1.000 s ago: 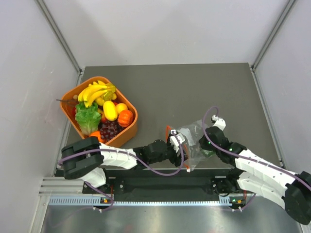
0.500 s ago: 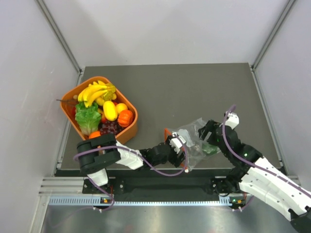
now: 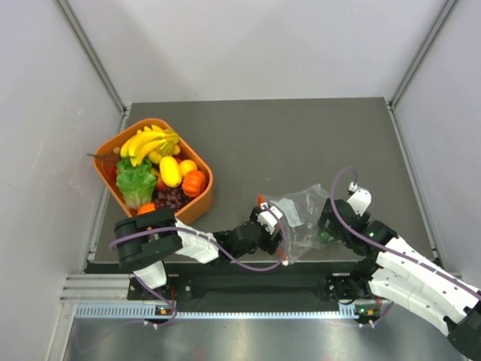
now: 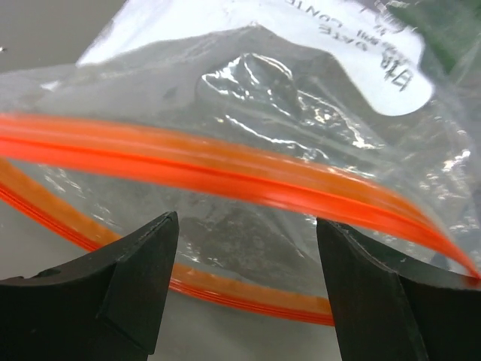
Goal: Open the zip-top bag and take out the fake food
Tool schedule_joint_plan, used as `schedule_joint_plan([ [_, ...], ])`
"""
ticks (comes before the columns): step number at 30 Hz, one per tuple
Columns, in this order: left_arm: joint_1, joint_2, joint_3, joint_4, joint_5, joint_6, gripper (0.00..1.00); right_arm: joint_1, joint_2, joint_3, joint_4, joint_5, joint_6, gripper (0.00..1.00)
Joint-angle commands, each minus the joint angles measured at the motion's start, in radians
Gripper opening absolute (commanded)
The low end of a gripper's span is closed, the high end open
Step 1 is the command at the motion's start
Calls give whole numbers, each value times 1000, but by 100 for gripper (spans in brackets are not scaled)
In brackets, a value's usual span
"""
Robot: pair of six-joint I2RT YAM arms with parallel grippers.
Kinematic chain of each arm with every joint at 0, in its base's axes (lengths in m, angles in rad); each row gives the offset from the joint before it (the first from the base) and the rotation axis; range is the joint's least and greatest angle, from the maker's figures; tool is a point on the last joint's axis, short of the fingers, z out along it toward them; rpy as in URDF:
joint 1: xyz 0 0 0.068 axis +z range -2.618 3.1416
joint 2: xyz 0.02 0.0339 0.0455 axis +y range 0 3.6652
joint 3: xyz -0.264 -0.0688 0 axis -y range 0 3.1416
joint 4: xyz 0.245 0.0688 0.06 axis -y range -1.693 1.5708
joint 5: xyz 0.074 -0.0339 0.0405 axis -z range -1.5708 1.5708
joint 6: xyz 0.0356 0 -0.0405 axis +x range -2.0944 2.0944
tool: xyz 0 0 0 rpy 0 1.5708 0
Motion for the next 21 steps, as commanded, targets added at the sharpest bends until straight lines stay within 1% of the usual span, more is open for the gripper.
schedule_joint_plan([
  [1,-2,-43,-7,78,44,8,79,15,-3,-35,22,-29,28,80],
  [2,-2,-43,-6,84,57,8,79,13,5,-47,42,-44,27,78],
  [4,-2,-40,-4,96,100,7,79,13,18,-75,103,-89,22,69],
  [6,-4,-38,-6,118,134,-5,79,13,41,-95,152,-126,18,57],
  [7,-5,-37,-10,131,177,-10,79,15,49,-101,168,-135,16,46],
  [8,-5,-34,-14,162,203,-13,79,17,57,-105,182,-146,18,41],
  [9,-5,-30,-17,180,222,-15,79,21,60,-113,191,-147,16,30],
  [10,-5,-23,-20,196,255,-16,80,20,61,-116,209,-150,16,25],
  [12,-5,-12,-17,233,275,-19,80,21,66,-125,228,-160,15,13],
  [14,-5,2,-17,257,295,-22,82,23,69,-132,245,-164,15,7],
  [15,-5,5,-20,285,301,-28,82,24,71,-136,246,-163,13,0],
  [16,-5,9,-23,300,302,-33,82,23,69,-141,251,-163,16,0],
  [17,-7,12,-24,314,358,-39,82,23,69,-144,262,-164,15,0],
  [21,-7,43,-23,398,445,-76,82,24,64,-153,283,-166,15,0],
])
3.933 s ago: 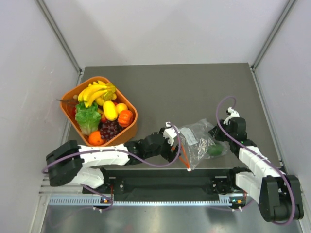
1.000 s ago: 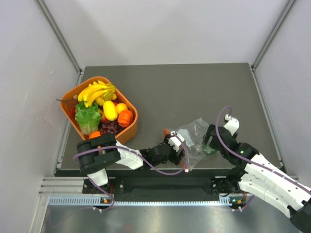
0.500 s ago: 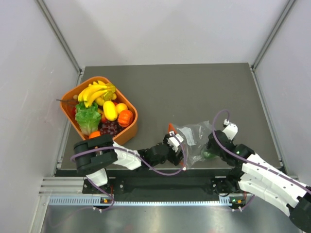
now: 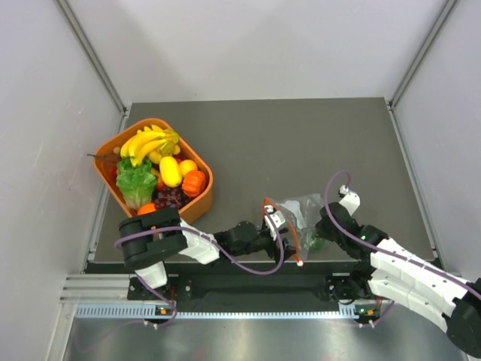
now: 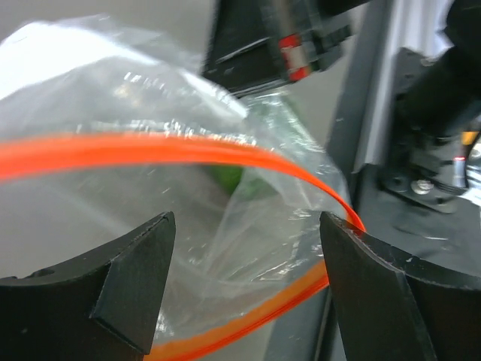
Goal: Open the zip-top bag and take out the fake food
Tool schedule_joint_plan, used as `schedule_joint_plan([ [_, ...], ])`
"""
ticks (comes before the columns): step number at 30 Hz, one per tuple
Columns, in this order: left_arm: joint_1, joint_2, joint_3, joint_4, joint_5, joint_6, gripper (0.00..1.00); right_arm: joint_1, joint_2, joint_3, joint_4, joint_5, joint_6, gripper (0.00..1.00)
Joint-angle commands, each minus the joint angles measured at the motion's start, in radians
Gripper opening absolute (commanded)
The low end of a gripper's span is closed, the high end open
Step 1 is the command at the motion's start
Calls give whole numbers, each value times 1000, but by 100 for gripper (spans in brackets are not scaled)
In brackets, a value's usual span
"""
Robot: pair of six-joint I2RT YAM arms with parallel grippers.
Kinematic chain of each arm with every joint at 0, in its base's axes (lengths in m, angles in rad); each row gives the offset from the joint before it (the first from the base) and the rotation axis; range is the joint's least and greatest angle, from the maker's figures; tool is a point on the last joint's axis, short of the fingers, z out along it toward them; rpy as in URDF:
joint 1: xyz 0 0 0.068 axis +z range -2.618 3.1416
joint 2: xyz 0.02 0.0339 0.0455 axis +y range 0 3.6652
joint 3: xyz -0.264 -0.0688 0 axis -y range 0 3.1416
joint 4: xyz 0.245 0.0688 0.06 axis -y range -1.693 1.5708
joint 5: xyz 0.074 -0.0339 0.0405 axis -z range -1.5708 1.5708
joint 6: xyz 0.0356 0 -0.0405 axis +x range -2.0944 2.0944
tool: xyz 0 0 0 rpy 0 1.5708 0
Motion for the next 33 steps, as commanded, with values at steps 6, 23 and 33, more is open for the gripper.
schedule_joint_plan([
  [6,-6,97,-4,305,177,-72,83,20,28,-19,34,-40,-6,0],
  [23,22,100,-62,338,-67,-21,72,33,-143,-5,-51,-89,-29,71],
  [33,25,3,-44,210,-332,10,70,82,-202,47,-183,-75,0,74],
])
